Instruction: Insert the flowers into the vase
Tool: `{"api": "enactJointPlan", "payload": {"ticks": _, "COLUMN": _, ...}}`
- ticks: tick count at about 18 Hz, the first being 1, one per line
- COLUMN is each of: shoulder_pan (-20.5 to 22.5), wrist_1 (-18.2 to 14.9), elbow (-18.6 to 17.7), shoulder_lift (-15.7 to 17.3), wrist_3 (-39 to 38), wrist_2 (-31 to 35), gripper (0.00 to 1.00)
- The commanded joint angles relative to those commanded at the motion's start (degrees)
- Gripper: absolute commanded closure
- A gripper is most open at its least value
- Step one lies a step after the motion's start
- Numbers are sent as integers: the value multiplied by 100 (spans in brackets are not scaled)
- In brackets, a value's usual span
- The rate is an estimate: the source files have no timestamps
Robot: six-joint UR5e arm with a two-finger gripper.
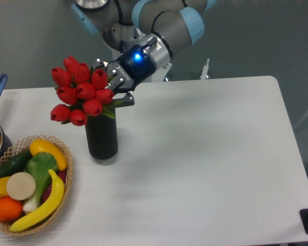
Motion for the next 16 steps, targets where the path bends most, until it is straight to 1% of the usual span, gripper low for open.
{"api": "enactJointPlan", "payload": {"ticks": 3, "shoulder_pan": -17, "wrist_1": 0, "elbow": 123, "shoulder_lift": -79, "wrist_3": -18, "wrist_2": -1, "gripper": 90}}
{"api": "enactJointPlan", "payload": {"ticks": 6, "shoulder_pan": -26, "wrist_1": 0, "elbow": 141, "shoulder_lift": -141, "wrist_3": -18, "wrist_2": -1, "gripper": 90}}
{"api": "enactJointPlan", "payload": {"ticks": 13, "shoulder_pan": 0, "wrist_1": 0, "elbow": 167, "shoulder_lift": -71, "wrist_3": -131, "wrist_2": -18, "gripper": 89}}
{"api": "enactJointPlan", "payload": {"ticks": 16, "shoulder_pan": -35, "wrist_1": 0, "elbow": 299, "shoulder_lift": -44, "wrist_3": -281, "wrist_2": -70, "gripper": 89}}
